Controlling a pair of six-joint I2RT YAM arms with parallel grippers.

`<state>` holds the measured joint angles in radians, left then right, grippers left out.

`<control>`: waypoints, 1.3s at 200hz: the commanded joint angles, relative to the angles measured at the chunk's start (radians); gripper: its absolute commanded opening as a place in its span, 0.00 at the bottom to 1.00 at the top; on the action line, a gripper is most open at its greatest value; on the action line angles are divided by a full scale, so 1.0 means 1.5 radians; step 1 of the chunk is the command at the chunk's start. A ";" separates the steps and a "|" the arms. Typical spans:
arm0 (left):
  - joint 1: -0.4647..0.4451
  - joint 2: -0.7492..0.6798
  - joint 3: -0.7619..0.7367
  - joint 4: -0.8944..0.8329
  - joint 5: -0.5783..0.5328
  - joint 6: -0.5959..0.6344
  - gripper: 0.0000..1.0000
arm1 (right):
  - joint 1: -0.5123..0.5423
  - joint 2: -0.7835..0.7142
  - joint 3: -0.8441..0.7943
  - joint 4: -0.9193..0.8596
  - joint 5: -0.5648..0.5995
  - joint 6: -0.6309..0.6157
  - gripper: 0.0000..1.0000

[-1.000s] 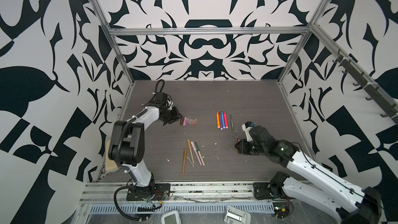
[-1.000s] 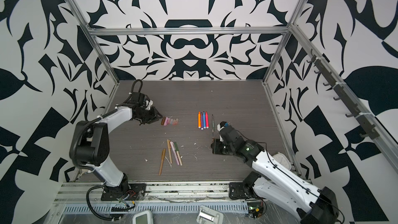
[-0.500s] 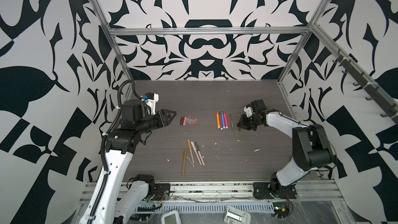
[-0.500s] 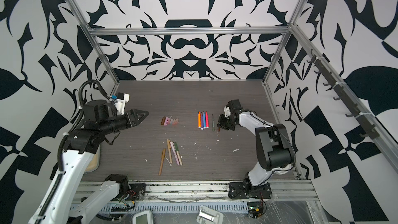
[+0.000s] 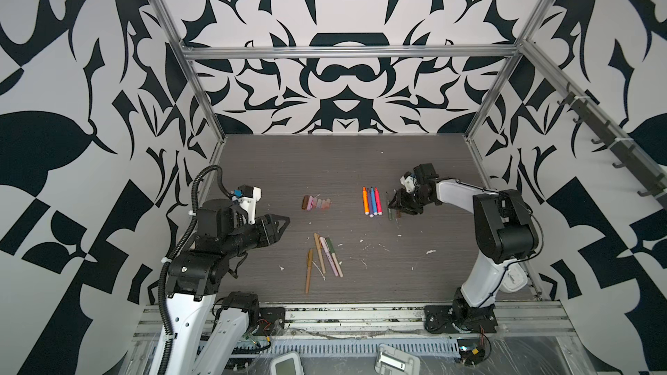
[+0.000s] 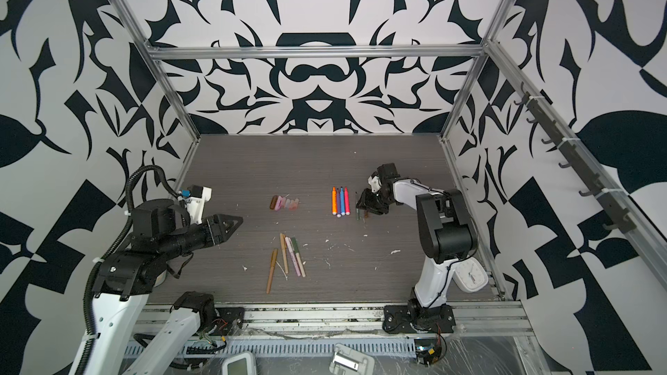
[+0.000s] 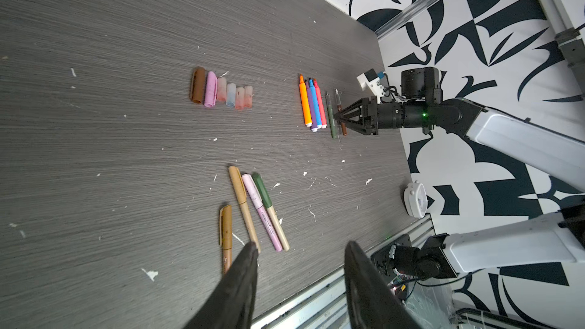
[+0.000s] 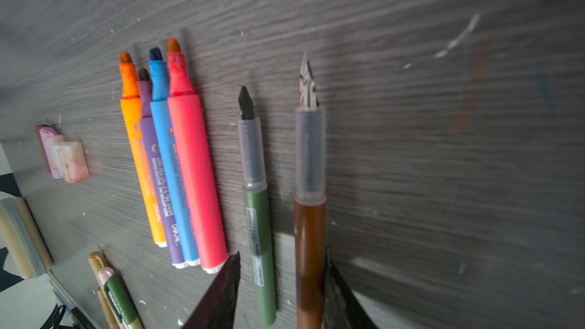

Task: Open the pen caps
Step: 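Lay the uncapped brown pen beside the green pen while the left arm withdraws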

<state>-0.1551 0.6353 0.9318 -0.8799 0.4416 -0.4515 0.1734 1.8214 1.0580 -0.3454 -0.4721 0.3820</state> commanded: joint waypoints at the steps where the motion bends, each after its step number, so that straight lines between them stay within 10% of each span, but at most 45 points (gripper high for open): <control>1: 0.003 0.004 -0.005 -0.017 0.005 0.009 0.47 | -0.001 -0.002 0.015 0.008 -0.013 0.004 0.46; 260: 0.003 -0.012 -0.012 -0.010 0.001 0.007 0.47 | 0.039 0.136 0.136 0.004 0.004 0.091 0.33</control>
<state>-0.1551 0.6220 0.9237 -0.8795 0.4416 -0.4511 0.2188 1.9884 1.2587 -0.3729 -0.4988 0.5186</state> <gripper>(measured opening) 0.472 0.295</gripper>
